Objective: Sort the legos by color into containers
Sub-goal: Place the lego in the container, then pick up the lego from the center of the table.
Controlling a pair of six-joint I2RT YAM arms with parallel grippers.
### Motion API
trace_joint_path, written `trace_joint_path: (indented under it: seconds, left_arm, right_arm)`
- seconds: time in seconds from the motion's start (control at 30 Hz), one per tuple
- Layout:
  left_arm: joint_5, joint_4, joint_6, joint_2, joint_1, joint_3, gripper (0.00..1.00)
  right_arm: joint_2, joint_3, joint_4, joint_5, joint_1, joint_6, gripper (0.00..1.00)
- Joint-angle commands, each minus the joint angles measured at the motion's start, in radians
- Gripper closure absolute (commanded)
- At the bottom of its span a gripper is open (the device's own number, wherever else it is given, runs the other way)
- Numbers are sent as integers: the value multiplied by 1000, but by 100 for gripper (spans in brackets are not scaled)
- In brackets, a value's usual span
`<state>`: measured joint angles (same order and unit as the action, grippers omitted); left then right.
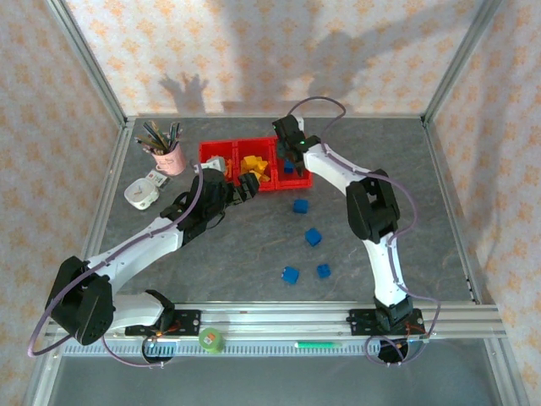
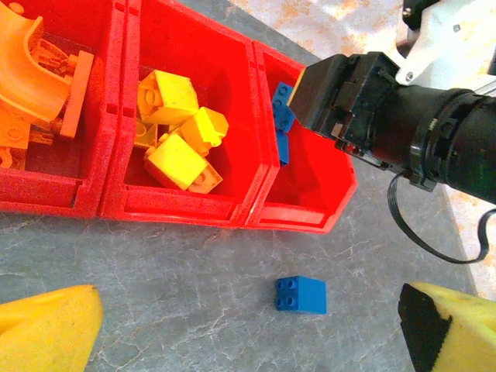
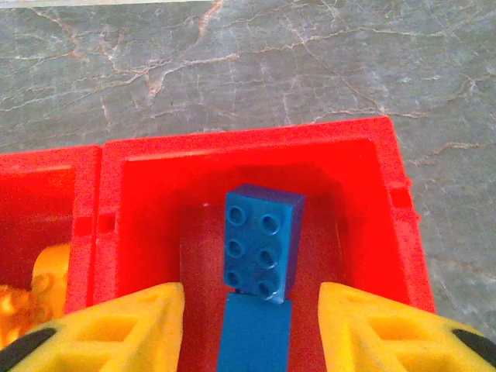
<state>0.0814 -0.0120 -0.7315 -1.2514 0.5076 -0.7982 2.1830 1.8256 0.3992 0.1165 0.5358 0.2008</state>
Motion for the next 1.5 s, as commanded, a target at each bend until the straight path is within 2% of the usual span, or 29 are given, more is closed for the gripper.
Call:
trace_joint_path:
  seconds: [0.0, 0.37, 0.5, 0.63, 0.83, 1.13, 1.47]
  left_arm:
    - [10, 10, 13, 31, -12, -18, 1]
    - [22, 24, -20, 109, 36, 54, 1]
    - [14, -2, -52, 140, 71, 115, 1]
    - [5, -15, -76, 150, 94, 155, 1]
    - [-6, -60, -114, 162, 116, 208, 1]
    - [-11, -94, -138, 152, 132, 230, 1]
    - [-20, -86, -128, 148, 132, 225, 1]
  right_arm:
    - [-162, -79, -21, -20, -2, 17, 50]
    - [-455, -546, -103, -75, 23, 142, 44]
    - [-512, -690, -146, -113, 49, 192, 39]
    - [-517, -767, -152, -63, 87, 236, 35]
    - [-480, -799, -177, 14, 105, 272, 27]
    - [-372, -746, -225, -8, 101, 268, 25]
    - [-307, -704, -200, 50, 99, 240, 35]
